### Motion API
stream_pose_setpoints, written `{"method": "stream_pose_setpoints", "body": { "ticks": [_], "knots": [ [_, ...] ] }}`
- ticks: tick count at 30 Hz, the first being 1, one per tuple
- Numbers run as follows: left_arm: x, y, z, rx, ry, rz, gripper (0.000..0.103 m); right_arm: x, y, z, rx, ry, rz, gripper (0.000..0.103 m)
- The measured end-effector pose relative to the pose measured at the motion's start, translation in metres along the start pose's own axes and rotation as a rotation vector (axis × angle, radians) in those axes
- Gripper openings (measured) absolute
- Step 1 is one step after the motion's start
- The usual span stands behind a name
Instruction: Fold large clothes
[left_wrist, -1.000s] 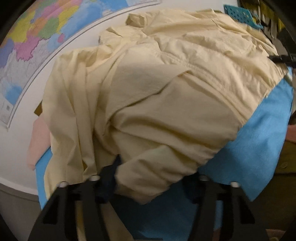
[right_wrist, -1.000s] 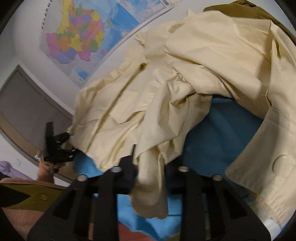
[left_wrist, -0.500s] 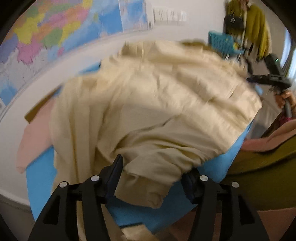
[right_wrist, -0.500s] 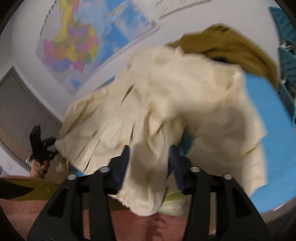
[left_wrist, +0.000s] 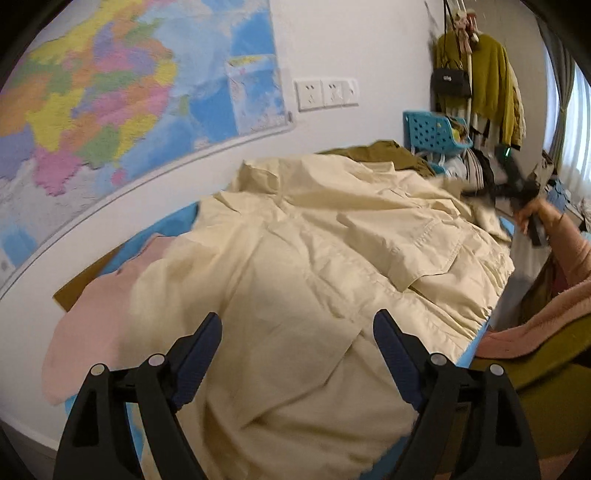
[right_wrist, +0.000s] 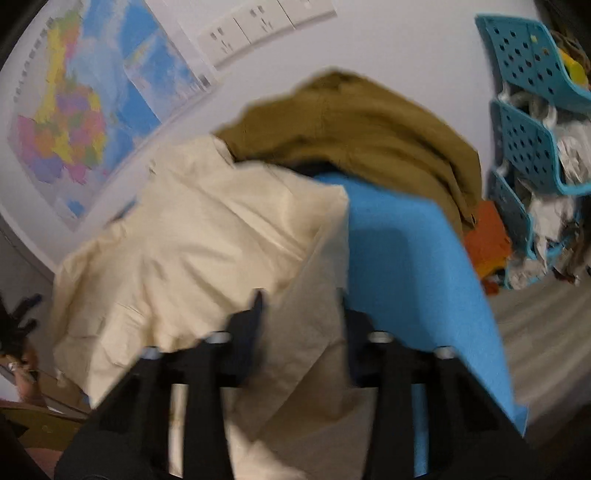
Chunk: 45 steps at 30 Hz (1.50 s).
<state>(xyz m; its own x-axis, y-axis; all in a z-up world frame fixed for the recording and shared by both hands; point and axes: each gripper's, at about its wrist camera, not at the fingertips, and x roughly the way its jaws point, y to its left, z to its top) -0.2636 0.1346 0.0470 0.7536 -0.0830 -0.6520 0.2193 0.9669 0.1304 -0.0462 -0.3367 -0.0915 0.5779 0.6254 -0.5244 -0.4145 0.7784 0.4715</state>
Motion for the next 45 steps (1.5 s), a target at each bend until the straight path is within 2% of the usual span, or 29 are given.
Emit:
{"method": "stream_pose_setpoints", "body": {
  "ticks": [3, 5, 6, 9, 11, 12, 14, 16, 19, 20, 21, 22, 23, 24, 25, 27, 30, 32, 35, 37, 39, 41, 42, 43, 45],
  "knots": [
    [0.017, 0.004, 0.016, -0.007, -0.003, -0.041, 0.081, -0.048, 0.023, 0.03, -0.038, -0.099, 0.096, 0.014],
    [0.027, 0.009, 0.031, -0.035, -0.02, -0.08, 0.081, -0.082, 0.057, 0.051, -0.104, -0.148, 0.182, 0.014],
    [0.031, 0.012, 0.037, -0.045, -0.026, -0.094, 0.081, -0.096, 0.08, 0.06, -0.145, -0.155, 0.248, 0.014],
    [0.046, 0.02, 0.056, -0.073, -0.033, -0.122, 0.081, -0.103, 0.142, 0.072, -0.264, -0.125, 0.362, 0.014],
    [0.056, 0.024, 0.066, -0.091, -0.04, -0.149, 0.081, -0.088, 0.182, 0.076, -0.334, -0.075, 0.43, 0.015],
    [0.06, 0.027, 0.07, -0.102, -0.043, -0.168, 0.081, -0.071, 0.208, 0.076, -0.381, -0.036, 0.469, 0.015],
    [0.066, 0.034, 0.075, -0.137, -0.055, -0.218, 0.081, -0.04, 0.236, 0.076, -0.415, 0.017, 0.531, 0.016],
    [0.067, 0.041, 0.077, -0.167, -0.067, -0.26, 0.081, 0.009, 0.262, 0.075, -0.407, 0.088, 0.595, 0.017],
    [0.064, 0.052, 0.073, -0.212, -0.088, -0.312, 0.081, 0.092, 0.284, 0.066, -0.379, 0.218, 0.612, 0.019],
    [0.061, 0.057, 0.069, -0.228, -0.094, -0.317, 0.082, 0.121, 0.287, 0.061, -0.371, 0.25, 0.588, 0.02],
    [0.059, 0.06, 0.066, -0.238, -0.096, -0.318, 0.083, 0.145, 0.287, 0.058, -0.337, 0.266, 0.574, 0.025],
    [0.057, 0.062, 0.062, -0.247, -0.098, -0.314, 0.084, 0.162, 0.285, 0.056, -0.301, 0.298, 0.569, 0.044],
    [0.057, 0.064, 0.06, -0.251, -0.093, -0.303, 0.085, 0.185, 0.283, 0.054, -0.274, 0.351, 0.542, 0.058],
    [0.058, 0.065, 0.058, -0.251, -0.083, -0.29, 0.085, 0.197, 0.28, 0.054, -0.263, 0.359, 0.5, 0.064],
    [0.06, 0.064, 0.055, -0.248, -0.067, -0.28, 0.085, 0.204, 0.276, 0.053, -0.269, 0.357, 0.466, 0.064],
    [0.069, 0.059, 0.049, -0.236, -0.027, -0.273, 0.085, 0.201, 0.268, 0.056, -0.282, 0.339, 0.466, 0.064],
    [0.085, 0.045, 0.044, -0.193, 0.03, -0.297, 0.09, 0.168, 0.242, 0.074, -0.282, 0.225, 0.456, 0.064],
    [0.099, 0.036, 0.045, -0.166, 0.067, -0.306, 0.09, 0.14, 0.215, 0.087, -0.282, 0.114, 0.356, 0.068],
    [0.122, 0.025, 0.047, -0.141, 0.131, -0.336, 0.092, 0.122, 0.171, 0.099, -0.299, 0.011, 0.114, 0.074],
    [0.137, 0.015, 0.044, -0.094, 0.188, -0.308, 0.092, 0.127, 0.139, 0.101, -0.24, 0.033, 0.033, 0.076],
    [0.155, 0.007, 0.041, -0.059, 0.254, -0.28, 0.09, 0.145, 0.113, 0.099, -0.166, 0.11, 0.071, 0.076],
    [0.168, 0.002, 0.038, -0.035, 0.295, -0.275, 0.074, 0.168, 0.096, 0.093, -0.127, 0.172, 0.077, 0.074],
    [0.171, -0.001, 0.038, -0.013, 0.305, -0.256, 0.058, 0.179, 0.092, 0.091, -0.112, 0.2, 0.131, 0.055],
    [0.171, -0.004, 0.039, 0.017, 0.302, -0.231, 0.039, 0.18, 0.089, 0.09, -0.104, 0.21, 0.147, 0.027],
    [0.163, -0.009, 0.048, 0.106, 0.268, -0.125, 0.025, 0.177, 0.087, 0.097, -0.101, 0.182, 0.167, 0.008]
  ]
}}
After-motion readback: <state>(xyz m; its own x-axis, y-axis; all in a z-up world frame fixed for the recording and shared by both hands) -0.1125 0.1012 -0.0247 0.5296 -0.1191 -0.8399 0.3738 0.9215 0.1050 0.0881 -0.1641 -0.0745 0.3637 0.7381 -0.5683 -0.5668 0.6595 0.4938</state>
